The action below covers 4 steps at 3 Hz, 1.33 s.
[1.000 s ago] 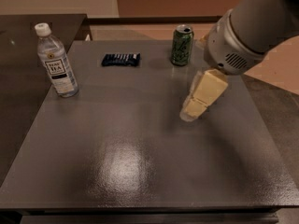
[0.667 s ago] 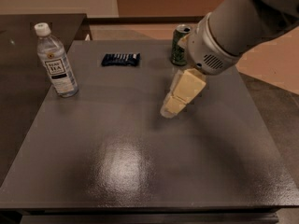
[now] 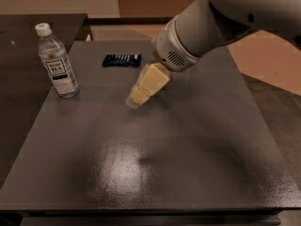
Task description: Knock blue plastic bottle over
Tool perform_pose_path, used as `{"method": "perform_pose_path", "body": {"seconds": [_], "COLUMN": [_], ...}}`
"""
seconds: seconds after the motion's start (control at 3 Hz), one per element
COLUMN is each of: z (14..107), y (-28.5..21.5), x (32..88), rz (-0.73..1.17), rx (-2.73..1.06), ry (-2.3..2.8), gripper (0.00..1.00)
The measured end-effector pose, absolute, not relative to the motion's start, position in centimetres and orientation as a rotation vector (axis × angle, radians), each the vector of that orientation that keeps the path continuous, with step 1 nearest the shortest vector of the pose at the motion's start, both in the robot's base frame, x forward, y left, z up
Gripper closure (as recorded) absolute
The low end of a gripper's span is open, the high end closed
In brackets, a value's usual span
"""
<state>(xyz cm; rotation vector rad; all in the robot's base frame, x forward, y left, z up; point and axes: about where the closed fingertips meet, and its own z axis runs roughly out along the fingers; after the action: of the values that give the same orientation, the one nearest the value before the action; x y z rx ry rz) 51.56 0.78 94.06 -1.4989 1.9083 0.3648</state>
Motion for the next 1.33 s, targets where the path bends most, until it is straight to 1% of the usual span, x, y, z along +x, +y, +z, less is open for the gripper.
{"method": "perform_pose_path", "body": {"seconds": [0.67, 1.0, 1.33], "z": [95.0, 95.5, 95.5], "y": [9.0, 13.4, 16.9], "x": [53.6, 53.7, 53.4], "rz": [0.504, 0.6, 0.632], "rx": [-1.492, -1.501, -1.518], "ry": [1.778, 1.727, 1.684], "gripper": [0.0, 0.0, 0.0]}}
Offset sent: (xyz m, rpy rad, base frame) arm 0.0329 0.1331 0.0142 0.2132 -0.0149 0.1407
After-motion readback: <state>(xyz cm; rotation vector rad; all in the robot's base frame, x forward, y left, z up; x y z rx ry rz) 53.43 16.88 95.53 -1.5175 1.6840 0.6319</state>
